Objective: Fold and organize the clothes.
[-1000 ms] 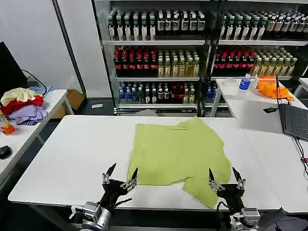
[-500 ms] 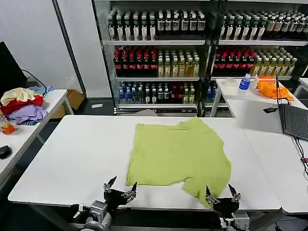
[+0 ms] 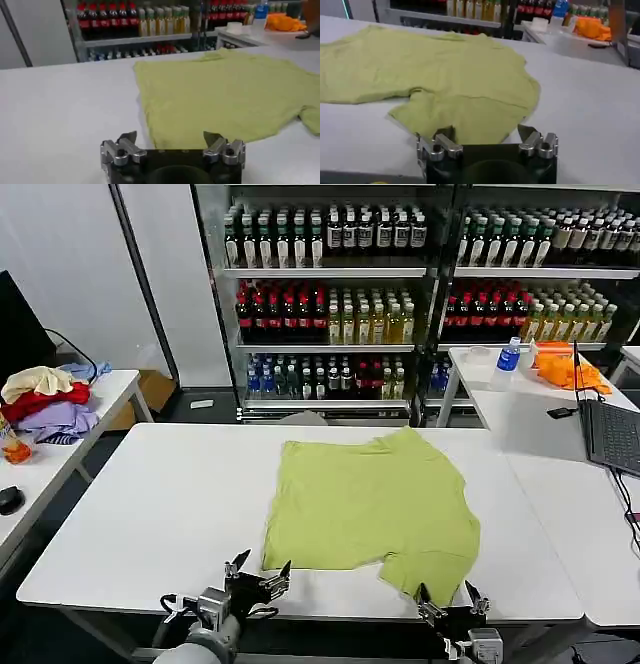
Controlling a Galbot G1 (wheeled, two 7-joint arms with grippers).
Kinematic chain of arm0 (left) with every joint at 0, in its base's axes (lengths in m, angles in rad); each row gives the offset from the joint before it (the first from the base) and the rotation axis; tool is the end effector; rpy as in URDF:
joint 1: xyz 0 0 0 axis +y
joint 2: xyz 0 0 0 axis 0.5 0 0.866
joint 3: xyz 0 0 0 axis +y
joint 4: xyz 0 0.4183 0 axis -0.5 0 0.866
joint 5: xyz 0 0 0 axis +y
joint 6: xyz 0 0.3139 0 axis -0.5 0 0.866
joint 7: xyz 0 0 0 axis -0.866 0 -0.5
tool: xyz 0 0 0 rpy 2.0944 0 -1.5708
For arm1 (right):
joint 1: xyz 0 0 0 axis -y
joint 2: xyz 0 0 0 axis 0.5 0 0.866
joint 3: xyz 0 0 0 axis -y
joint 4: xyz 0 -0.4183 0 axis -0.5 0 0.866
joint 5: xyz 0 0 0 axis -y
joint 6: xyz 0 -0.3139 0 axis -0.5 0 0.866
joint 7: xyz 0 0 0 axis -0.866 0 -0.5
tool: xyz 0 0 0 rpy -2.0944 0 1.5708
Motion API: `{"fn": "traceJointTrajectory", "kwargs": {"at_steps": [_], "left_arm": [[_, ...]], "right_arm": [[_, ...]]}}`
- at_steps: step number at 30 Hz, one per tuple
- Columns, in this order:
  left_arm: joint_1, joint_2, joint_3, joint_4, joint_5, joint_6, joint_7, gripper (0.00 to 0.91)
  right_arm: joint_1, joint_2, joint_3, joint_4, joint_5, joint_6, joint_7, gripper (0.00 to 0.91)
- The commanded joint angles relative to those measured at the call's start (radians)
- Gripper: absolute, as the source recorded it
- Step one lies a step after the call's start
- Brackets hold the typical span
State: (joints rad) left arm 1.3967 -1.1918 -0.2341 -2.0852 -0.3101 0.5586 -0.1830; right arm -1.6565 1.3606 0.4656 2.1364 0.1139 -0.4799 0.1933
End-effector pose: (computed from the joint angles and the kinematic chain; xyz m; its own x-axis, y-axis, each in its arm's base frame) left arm 0.1522 0.0252 -0.3471 -0.8453 0.2259 0.4842 0.2669 0.9636 0.0165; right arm 0.0752 -0.0372 -0.3546 -0.8632 0.0659 0.5005 0.0045 0.9924 -0.1228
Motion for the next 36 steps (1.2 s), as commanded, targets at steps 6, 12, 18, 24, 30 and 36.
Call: {"fn": "traceJointTrajectory", "kwargs": {"at_steps": [6,12,18,24,30,36], "left_arm": [[-0.028,0.013,0.013,0.069,-0.033,0.021,-0.028,0.040],[-0.007,0.017,0.014,0.063,-0.034,0.021,-0.027,0.030],[-0.008,0.015,0.022,0.057,-0.048,0.019,-0.021,0.030],[-0.002,0.008,0.024,0.032,-0.072,0.017,-0.013,0.030],[0.029,0.002,0.007,-0.018,-0.100,-0.006,-0.008,0.030],[0.091,0.010,-0.024,-0.086,-0.117,-0.020,0.001,0.030]], "right_arm": [[-0.007,0.004,-0.008,-0.004,0.001,-0.014,0.002,0.071],[-0.015,0.004,-0.014,0.010,0.003,-0.012,0.001,0.000],[-0.023,-0.006,-0.012,0.024,0.006,-0.009,-0.001,0.000],[-0.040,-0.018,-0.002,0.046,0.014,0.002,-0.003,0.000],[-0.074,-0.034,0.021,0.098,0.027,0.032,-0.007,0.000],[-0.116,-0.051,0.049,0.165,0.034,0.047,-0.009,0.000]]}}
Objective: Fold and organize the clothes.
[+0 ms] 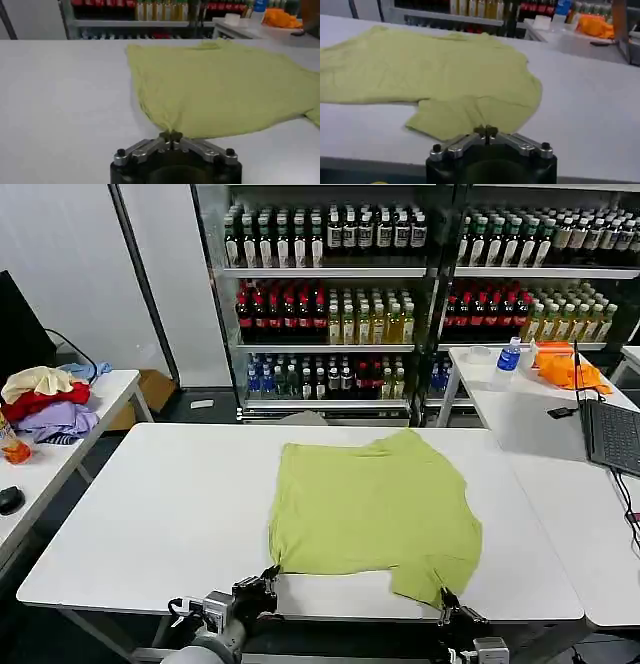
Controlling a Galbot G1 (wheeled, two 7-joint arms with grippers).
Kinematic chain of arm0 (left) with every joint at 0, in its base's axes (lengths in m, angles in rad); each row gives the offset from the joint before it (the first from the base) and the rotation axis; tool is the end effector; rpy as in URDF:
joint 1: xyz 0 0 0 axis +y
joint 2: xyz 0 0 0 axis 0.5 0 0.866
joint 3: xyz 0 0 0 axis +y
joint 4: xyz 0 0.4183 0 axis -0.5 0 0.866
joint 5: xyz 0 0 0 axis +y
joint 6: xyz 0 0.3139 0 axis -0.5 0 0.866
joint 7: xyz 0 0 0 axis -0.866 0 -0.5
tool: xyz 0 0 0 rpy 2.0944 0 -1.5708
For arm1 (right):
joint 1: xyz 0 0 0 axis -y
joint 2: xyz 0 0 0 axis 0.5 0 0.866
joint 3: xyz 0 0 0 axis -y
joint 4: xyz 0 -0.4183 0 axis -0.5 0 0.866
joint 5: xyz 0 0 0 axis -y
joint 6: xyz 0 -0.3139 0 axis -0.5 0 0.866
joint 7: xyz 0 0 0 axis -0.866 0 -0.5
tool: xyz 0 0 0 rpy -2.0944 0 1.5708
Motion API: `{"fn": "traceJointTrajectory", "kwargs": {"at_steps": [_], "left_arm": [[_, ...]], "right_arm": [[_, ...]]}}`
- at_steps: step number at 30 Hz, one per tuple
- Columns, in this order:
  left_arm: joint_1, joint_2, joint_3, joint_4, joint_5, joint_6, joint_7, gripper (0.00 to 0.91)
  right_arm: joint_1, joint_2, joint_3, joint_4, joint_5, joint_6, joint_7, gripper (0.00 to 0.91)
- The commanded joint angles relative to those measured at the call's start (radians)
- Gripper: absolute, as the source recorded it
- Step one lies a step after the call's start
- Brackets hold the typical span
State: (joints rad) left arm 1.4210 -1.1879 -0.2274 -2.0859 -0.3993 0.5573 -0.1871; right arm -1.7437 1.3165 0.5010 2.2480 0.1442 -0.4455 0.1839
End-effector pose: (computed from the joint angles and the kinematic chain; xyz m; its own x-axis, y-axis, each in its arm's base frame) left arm 0.1430 0.0246 -0.3508 -0.8125 0.2715 0.5158 0.2725 0.9592 -0.0755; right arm 0.0491 -0.0504 -0.3225 -0.8918 0.0425 0.4504 -0.0131 0.9927 -0.1197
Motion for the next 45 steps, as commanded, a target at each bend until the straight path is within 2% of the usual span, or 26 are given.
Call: {"fn": "traceJointTrajectory", "kwargs": {"at_steps": [1,9,17,29,33,35,45], "left_arm": [[0.072,0.007,-0.034,-0.090,-0.031,-0.020,0.005,0.030],[0.118,0.023,-0.076,-0.176,-0.052,-0.034,0.002,0.020],[0.131,0.047,-0.095,-0.211,-0.060,-0.046,0.000,0.020],[0.003,0.098,-0.058,-0.111,-0.067,-0.052,-0.002,0.020],[-0.085,0.132,-0.053,-0.071,-0.124,-0.050,-0.012,0.020],[-0.138,0.143,-0.037,-0.038,-0.145,-0.052,-0.018,0.020],[-0.290,0.101,0.039,0.126,-0.178,-0.060,-0.041,0.020]], "right_arm": [[-0.031,-0.008,0.017,0.059,0.003,0.014,-0.001,0.000],[-0.092,-0.027,0.067,0.177,0.006,0.042,-0.002,0.000],[-0.099,-0.067,0.133,0.219,0.013,0.079,-0.007,0.000],[0.043,-0.081,0.113,0.101,0.019,0.094,-0.009,0.000],[0.131,-0.140,0.138,0.064,0.071,0.078,-0.009,0.000],[0.186,-0.179,0.137,0.022,0.072,0.074,-0.032,0.000],[0.422,-0.261,0.041,-0.187,0.057,0.069,-0.057,0.000]]}}
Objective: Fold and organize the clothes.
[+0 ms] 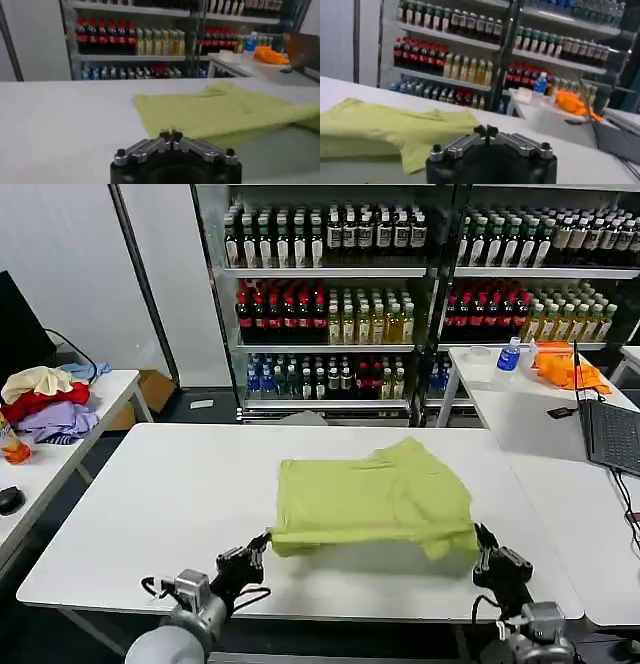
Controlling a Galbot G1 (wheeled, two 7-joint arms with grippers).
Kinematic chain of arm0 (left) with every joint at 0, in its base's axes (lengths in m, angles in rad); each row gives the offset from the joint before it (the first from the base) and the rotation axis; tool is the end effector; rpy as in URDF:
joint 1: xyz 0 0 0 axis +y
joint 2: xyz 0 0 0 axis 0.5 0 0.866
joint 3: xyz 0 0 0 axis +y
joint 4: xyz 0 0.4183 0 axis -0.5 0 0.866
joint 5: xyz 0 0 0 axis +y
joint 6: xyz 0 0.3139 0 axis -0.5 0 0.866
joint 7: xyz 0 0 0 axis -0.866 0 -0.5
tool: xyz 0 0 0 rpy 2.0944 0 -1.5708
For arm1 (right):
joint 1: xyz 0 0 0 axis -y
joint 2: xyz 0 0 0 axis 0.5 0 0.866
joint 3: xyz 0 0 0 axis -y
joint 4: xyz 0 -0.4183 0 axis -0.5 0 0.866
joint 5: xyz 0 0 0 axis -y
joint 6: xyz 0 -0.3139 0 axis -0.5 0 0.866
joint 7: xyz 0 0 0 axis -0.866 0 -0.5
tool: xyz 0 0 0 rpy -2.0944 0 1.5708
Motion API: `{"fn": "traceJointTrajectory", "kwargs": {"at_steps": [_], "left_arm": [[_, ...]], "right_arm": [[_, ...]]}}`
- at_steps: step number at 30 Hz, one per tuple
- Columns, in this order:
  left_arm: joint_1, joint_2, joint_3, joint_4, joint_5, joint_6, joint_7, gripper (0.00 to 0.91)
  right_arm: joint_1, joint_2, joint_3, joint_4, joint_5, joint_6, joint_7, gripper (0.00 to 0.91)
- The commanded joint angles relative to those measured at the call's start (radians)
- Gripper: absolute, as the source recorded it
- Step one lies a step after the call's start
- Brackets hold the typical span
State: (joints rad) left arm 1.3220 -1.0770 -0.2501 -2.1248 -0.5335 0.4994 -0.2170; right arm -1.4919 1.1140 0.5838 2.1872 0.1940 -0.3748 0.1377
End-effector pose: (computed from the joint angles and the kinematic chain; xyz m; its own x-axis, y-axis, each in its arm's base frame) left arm 0.1776 0.0565 -0.3172 -0.8742 0.2893 0.3900 0.2842 0.9561 -0.0720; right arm 0.1423 -0.1183 -0.2957 -0.9821 0.0131 0.1881 -0.0391 0.9617 -0.2712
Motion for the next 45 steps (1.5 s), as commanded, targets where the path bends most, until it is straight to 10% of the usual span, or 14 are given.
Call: {"fn": "traceJointTrajectory", "kwargs": {"at_steps": [1,20,21,22,23,24,25,45], "left_arm": [[-0.203,-0.012,0.070,0.175,-0.044,-0.003,-0.012,0.020],[-0.321,-0.083,0.152,0.332,0.034,-0.026,-0.024,0.020],[-0.323,-0.086,0.154,0.336,0.038,-0.028,-0.025,0.030],[-0.324,-0.087,0.156,0.338,0.041,-0.030,-0.024,0.040],[-0.323,-0.089,0.158,0.338,0.043,-0.031,-0.024,0.333],[-0.320,-0.090,0.159,0.335,0.045,-0.032,-0.023,0.836],[-0.318,-0.091,0.160,0.335,0.046,-0.032,-0.023,0.907],[-0.170,-0.099,0.119,0.213,0.077,-0.057,-0.006,0.907]], "right_arm": [[0.189,-0.063,-0.054,-0.139,-0.004,0.000,-0.014,0.000],[0.420,-0.059,-0.266,-0.438,-0.155,0.106,-0.054,0.000],[0.424,-0.054,-0.272,-0.444,-0.162,0.107,-0.055,0.161],[0.427,-0.048,-0.279,-0.451,-0.167,0.106,-0.055,0.534],[0.428,-0.046,-0.285,-0.453,-0.173,0.104,-0.055,0.907],[0.426,-0.041,-0.289,-0.453,-0.180,0.102,-0.055,0.907],[0.424,-0.037,-0.293,-0.453,-0.186,0.096,-0.053,0.907],[0.224,0.011,-0.155,-0.301,-0.117,0.130,-0.003,0.907]]}}
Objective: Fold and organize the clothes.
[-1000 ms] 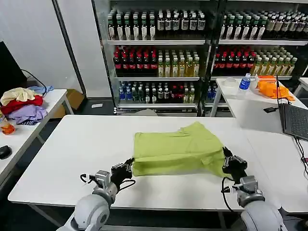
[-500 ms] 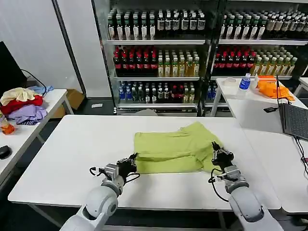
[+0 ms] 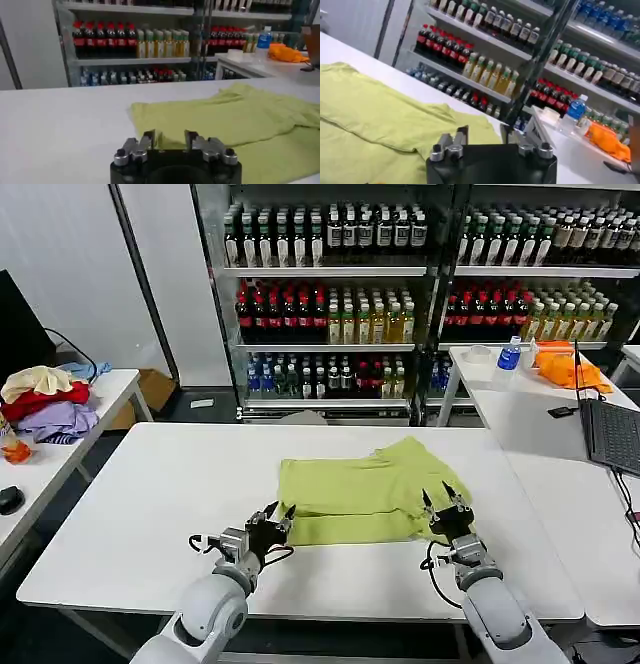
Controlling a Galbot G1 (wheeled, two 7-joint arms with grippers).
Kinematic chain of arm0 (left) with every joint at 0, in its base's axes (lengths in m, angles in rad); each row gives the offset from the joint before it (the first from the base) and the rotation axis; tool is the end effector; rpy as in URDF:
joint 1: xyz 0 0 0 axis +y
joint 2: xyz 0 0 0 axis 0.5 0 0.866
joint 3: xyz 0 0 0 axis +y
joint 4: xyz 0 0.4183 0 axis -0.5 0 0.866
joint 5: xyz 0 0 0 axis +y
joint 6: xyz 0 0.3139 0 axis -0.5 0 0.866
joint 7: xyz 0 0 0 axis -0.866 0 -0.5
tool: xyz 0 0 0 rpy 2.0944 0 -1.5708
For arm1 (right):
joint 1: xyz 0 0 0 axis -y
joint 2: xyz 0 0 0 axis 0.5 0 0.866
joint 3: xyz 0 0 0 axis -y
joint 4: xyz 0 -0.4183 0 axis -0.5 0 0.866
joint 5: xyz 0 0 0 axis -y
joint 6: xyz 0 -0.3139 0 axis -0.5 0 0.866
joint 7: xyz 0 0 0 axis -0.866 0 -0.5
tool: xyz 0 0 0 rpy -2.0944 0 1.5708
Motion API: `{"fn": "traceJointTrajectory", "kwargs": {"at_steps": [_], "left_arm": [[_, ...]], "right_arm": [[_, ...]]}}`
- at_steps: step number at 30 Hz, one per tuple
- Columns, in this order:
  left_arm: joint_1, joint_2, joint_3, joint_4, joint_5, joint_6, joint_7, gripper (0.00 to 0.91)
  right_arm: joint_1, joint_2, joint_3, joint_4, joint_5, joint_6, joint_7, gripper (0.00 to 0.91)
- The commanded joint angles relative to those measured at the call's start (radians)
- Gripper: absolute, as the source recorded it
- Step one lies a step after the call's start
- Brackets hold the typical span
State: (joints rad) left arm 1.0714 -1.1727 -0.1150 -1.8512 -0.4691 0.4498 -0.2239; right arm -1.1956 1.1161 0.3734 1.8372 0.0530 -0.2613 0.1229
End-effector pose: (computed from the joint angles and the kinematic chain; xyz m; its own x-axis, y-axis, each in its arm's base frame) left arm 0.2682 0.0180 -0.3586 -0.8897 0.2680 0.3696 0.2759 0.9606 -0.0325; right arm 0.2486 -0.1067 -0.3622 -0.9854 -0.0366 0.1664 -0.0985 0.9190 -0.3817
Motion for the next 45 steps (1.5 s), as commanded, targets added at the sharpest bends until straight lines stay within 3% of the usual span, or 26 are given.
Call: {"fn": "traceJointTrajectory", "kwargs": {"at_steps": [1,5,17,18,19,20,21,22,23,24,28,45], "left_arm": [[0.091,-0.003,-0.020,-0.066,0.013,-0.007,0.000,0.907],[0.110,0.004,-0.023,-0.076,0.014,-0.003,0.000,0.907],[0.075,-0.010,-0.002,-0.019,0.006,0.012,-0.011,0.907],[0.074,-0.011,0.000,-0.019,0.005,0.013,-0.011,0.887],[0.073,-0.014,0.005,-0.020,0.005,0.015,-0.011,0.796],[0.073,-0.015,0.009,-0.020,0.006,0.015,-0.011,0.443],[0.073,-0.016,0.011,-0.020,0.006,0.016,-0.010,0.343],[0.072,-0.017,0.015,-0.017,0.007,0.017,-0.010,0.191],[0.070,-0.018,0.017,-0.014,0.009,0.018,-0.010,0.121],[0.068,-0.019,0.019,-0.010,0.010,0.019,-0.010,0.101],[0.062,-0.020,0.021,0.002,0.008,0.031,-0.009,0.050],[0.069,-0.025,0.023,0.024,0.006,0.040,0.003,0.040]], "right_arm": [[-0.087,0.009,0.069,0.058,0.037,0.012,0.012,0.907],[-0.164,0.007,0.105,0.094,0.149,-0.052,0.031,0.907],[-0.177,0.013,0.126,0.047,0.246,-0.207,0.089,0.907],[-0.175,0.012,0.128,0.044,0.253,-0.214,0.090,0.907],[-0.169,0.011,0.133,0.039,0.273,-0.227,0.091,0.907],[-0.166,0.010,0.134,0.037,0.284,-0.235,0.092,0.756],[-0.162,0.007,0.135,0.032,0.294,-0.243,0.093,0.635],[-0.155,0.004,0.134,0.027,0.305,-0.250,0.092,0.272],[-0.150,0.001,0.133,0.022,0.322,-0.259,0.089,0.040],[-0.150,0.001,0.133,0.022,0.322,-0.259,0.089,0.000],[-0.123,0.000,0.108,0.013,0.381,-0.263,0.091,0.000],[-0.143,-0.008,0.100,0.043,0.388,-0.261,0.083,0.000]]}}
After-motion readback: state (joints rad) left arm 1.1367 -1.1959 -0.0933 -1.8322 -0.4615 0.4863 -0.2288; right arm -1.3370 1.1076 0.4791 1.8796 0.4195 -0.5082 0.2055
